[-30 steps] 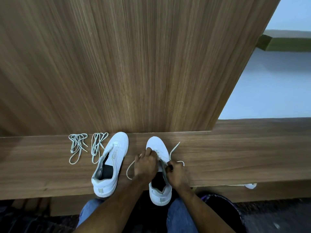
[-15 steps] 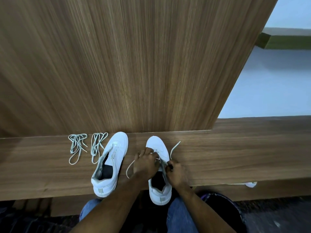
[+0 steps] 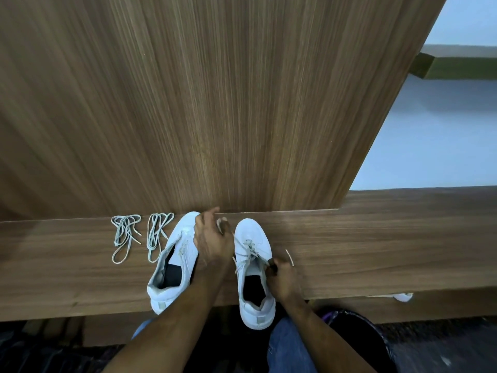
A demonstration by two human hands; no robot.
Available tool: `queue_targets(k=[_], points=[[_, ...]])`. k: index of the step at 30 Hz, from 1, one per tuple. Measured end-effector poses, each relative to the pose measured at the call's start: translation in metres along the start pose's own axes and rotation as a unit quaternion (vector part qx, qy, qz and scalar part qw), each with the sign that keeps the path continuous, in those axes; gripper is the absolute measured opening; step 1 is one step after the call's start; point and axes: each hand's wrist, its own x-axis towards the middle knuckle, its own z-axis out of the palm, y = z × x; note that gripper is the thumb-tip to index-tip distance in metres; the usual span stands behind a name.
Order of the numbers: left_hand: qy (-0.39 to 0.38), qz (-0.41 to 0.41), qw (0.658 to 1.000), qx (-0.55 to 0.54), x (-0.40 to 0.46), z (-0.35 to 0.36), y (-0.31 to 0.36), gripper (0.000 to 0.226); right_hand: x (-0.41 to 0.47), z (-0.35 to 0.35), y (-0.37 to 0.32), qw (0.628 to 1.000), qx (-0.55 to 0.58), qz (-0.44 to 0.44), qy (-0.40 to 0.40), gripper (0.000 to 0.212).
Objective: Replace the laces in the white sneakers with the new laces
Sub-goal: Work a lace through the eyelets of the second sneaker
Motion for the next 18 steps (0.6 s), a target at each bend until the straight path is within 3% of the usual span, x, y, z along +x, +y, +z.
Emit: queue_targets(k=[3, 5, 7, 11, 12, 14, 16, 18], points=[[-0.133, 0.121, 0.972, 0.150, -0.008, 0.004, -0.013, 0.036, 0.001, 0.001, 0.000, 1.000, -0.010, -0.002, -0.003, 0.019], [-0.232, 0.235, 0.910, 0.250, -0.019, 0.010, -0.021, 0.034, 0.000, 0.001, -0.001, 1.000, 0.000, 0.003, -0.003, 0.019], [-0.306, 0.251, 0.852, 0.344, -0.031, 0.016, -0.023, 0.035, 0.000, 0.001, -0.001, 1.000, 0.004, 0.005, 0.000, 0.019], [-0.282, 0.224, 0.837, 0.412, -0.039, 0.018, -0.020, 0.034, -0.001, 0.001, -0.001, 1.000, 0.006, 0.001, -0.001, 0.016], [-0.263, 0.237, 0.842, 0.408, -0.039, 0.017, -0.017, 0.034, -0.001, 0.001, -0.001, 1.000, 0.003, 0.000, -0.001, 0.016], [-0.209, 0.208, 0.900, 0.321, -0.033, 0.015, -0.009, 0.028, -0.001, 0.001, -0.001, 1.000, 0.008, 0.000, 0.001, 0.015], [-0.143, 0.112, 0.969, 0.170, -0.017, 0.010, 0.003, 0.016, -0.002, 0.001, -0.001, 1.000, 0.017, 0.003, 0.006, 0.015], [-0.070, 0.022, 0.997, -0.006, 0.003, 0.003, 0.013, 0.016, -0.002, 0.003, 0.000, 1.000, 0.025, 0.011, 0.011, 0.014]])
